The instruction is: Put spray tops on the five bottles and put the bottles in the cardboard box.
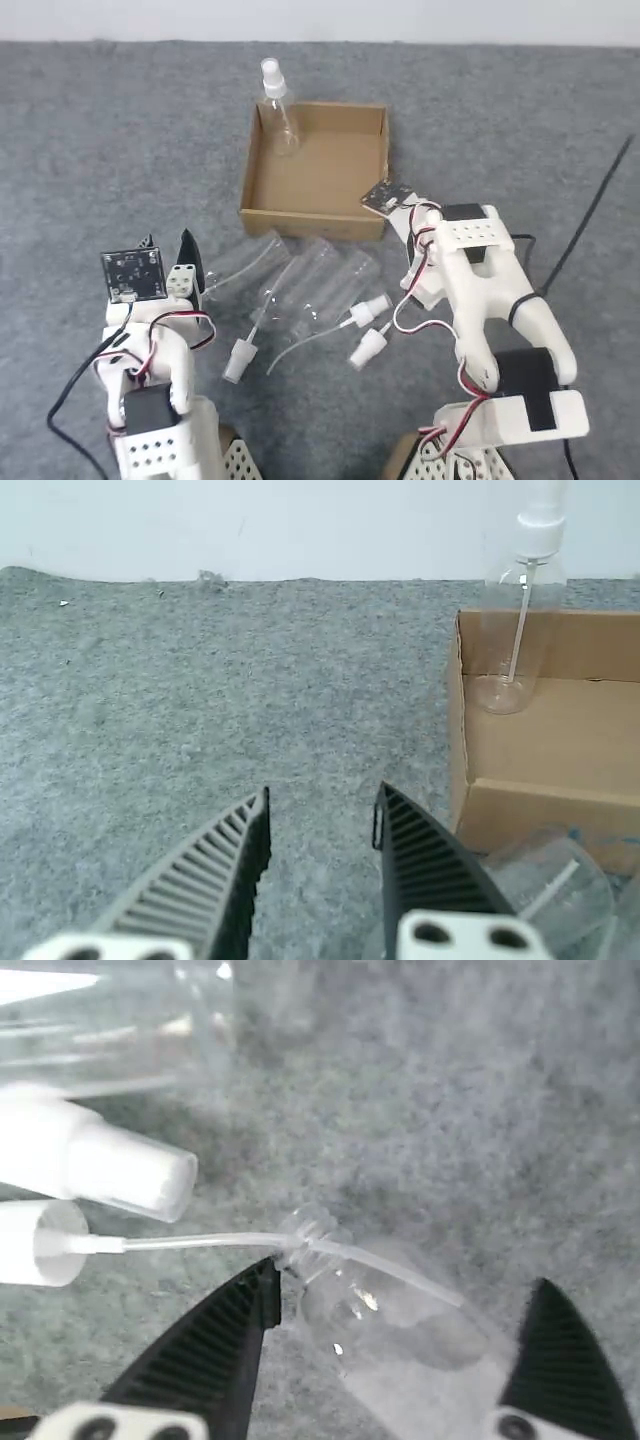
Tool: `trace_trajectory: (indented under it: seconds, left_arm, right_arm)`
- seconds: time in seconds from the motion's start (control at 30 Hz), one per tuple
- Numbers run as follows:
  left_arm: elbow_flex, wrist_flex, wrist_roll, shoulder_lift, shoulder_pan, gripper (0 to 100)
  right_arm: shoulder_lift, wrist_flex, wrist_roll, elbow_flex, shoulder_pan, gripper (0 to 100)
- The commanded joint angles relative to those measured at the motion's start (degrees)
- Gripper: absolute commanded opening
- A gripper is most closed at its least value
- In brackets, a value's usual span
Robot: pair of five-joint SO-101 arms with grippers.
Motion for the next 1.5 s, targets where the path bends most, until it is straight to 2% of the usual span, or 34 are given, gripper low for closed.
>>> trace_trajectory:
  seconds: [0.0, 0.6, 0.87, 1.2, 1.47]
  left_arm:
    - [-0.7, -1.7, -0.4, -0.9, 0.3, 16]
    - [-0.7, -1.7, -0.4, -0.9, 0.3, 16]
    - [-0.7, -1.7, -0.4, -0.9, 0.3, 16]
    - [-0.7, -1.7, -0.4, -0.9, 0.3, 16]
    - [-0.7, -1.7, -0.4, -0.9, 0.3, 16]
  right_arm:
    - [-0.7, 0.7, 1.1, -3.8, -0.7, 37.7]
    - [-1.2, 1.0, 12.2, -3.9, -0.5, 37.7]
    - [-9.9, 5.0, 14.2, -3.6, -0.5, 37.7]
    - [-11.8, 8.4, 23.5, -3.5, 0.0, 37.7]
    - [-11.1, 8.5, 37.4, -3.4, 3.1, 37.7]
